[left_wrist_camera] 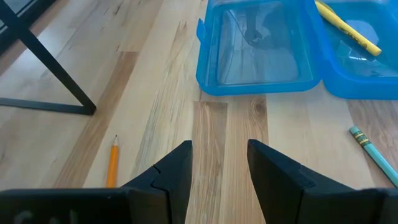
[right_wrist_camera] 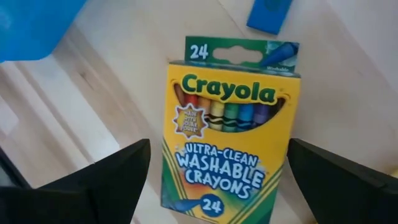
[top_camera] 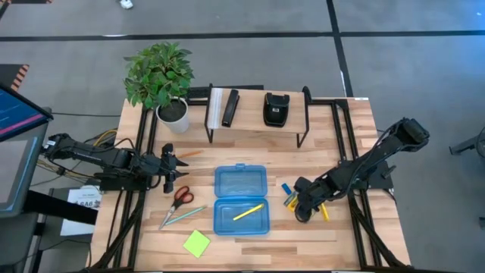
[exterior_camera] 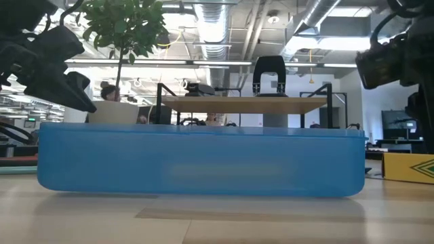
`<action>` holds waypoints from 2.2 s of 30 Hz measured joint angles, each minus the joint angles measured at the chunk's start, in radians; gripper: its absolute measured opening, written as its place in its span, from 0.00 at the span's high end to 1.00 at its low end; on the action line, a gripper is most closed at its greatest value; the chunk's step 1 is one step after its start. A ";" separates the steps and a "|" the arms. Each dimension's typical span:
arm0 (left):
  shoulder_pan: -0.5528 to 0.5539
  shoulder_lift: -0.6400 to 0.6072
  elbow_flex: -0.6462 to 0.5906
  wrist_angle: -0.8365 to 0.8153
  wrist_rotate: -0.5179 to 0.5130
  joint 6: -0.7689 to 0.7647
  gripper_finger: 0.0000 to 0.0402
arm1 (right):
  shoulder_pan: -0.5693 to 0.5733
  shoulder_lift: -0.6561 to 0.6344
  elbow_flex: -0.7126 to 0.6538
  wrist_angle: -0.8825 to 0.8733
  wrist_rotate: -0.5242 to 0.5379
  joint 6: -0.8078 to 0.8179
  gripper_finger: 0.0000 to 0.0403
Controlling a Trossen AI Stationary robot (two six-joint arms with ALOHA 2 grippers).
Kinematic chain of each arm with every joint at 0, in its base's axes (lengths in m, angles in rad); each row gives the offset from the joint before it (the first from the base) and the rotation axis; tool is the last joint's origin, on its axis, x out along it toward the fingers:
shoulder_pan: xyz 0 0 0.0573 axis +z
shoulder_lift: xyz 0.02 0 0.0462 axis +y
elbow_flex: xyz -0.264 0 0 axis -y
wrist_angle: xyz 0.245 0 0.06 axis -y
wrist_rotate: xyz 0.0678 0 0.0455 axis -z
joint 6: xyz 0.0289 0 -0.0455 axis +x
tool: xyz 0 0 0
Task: Pack school essentials
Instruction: Put the yellow box of crayons into the blue supply box
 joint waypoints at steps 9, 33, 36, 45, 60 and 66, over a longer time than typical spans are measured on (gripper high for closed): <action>0.000 0.000 0.000 0.000 0.000 0.000 0.64 | 0.002 0.045 0.000 0.045 0.017 -0.059 0.01; 0.000 0.000 0.000 0.000 0.000 0.000 0.64 | 0.001 0.138 0.003 0.073 0.016 -0.135 0.01; 0.000 0.000 0.000 -0.001 0.000 0.000 0.64 | 0.001 0.138 0.002 0.062 0.015 -0.135 0.01; 0.000 0.000 0.000 0.000 0.000 0.000 0.64 | 0.008 0.138 0.002 0.054 0.001 -0.091 0.04; 0.000 0.000 0.000 0.000 0.000 0.000 0.64 | 0.008 0.138 0.001 0.069 -0.006 -0.060 0.26; 0.000 0.000 0.000 -0.001 0.000 0.000 0.64 | 0.009 0.144 0.037 0.028 -0.014 -0.092 0.26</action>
